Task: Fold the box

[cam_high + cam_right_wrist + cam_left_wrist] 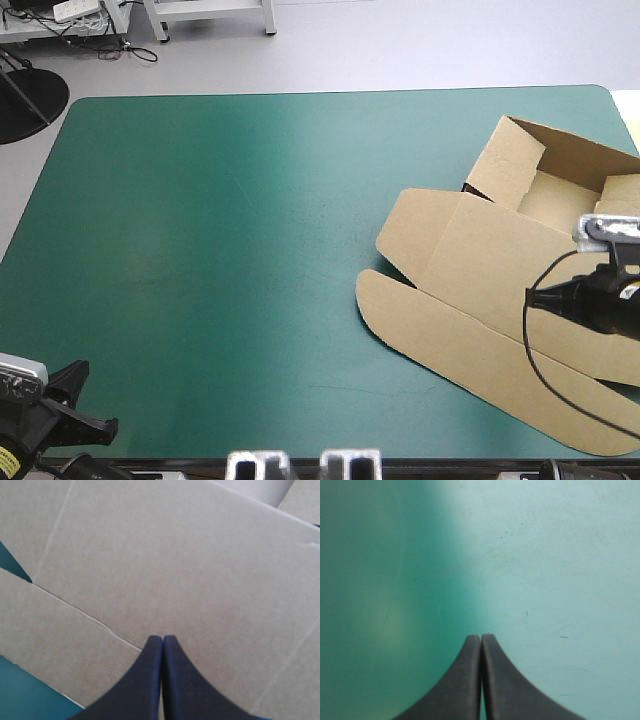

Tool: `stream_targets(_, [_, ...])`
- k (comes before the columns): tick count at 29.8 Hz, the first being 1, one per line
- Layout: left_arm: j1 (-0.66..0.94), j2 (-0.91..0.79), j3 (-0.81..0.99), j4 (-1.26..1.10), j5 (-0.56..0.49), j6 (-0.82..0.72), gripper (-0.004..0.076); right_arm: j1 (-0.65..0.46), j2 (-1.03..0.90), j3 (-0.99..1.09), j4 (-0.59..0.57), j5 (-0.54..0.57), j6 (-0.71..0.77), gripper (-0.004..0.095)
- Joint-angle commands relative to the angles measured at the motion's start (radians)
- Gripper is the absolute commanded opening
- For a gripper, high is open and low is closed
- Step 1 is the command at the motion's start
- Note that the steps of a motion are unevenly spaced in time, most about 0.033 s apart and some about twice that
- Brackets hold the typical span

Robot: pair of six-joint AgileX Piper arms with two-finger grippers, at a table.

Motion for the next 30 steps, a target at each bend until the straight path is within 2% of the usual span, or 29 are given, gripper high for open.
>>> stream_targets(1, [-0.006, -0.013, -0.001, 0.004, -0.063, -0.005, -0.0009, 0.002, -0.085, 0.07, -0.006, -0.073, -0.002, -0.0019])
stream_targets(6, [-0.006, -0.019, 0.028, -0.016, -0.057, 0.006, -0.0009, 0.002, -0.204, 0.213, -0.004, -0.097, -0.002, -0.0019])
stream_targets(16, [-0.006, -0.019, 0.085, -0.009, -0.063, 0.006, -0.0009, 0.002, -0.406, 0.335, -0.004, -0.144, -0.01, -0.002])
stream_targets(30, [-0.006, -0.019, 0.117, -0.023, -0.071, 0.006, -0.0009, 0.002, -0.451, 0.416, -0.004, -0.157, -0.01, -0.002])
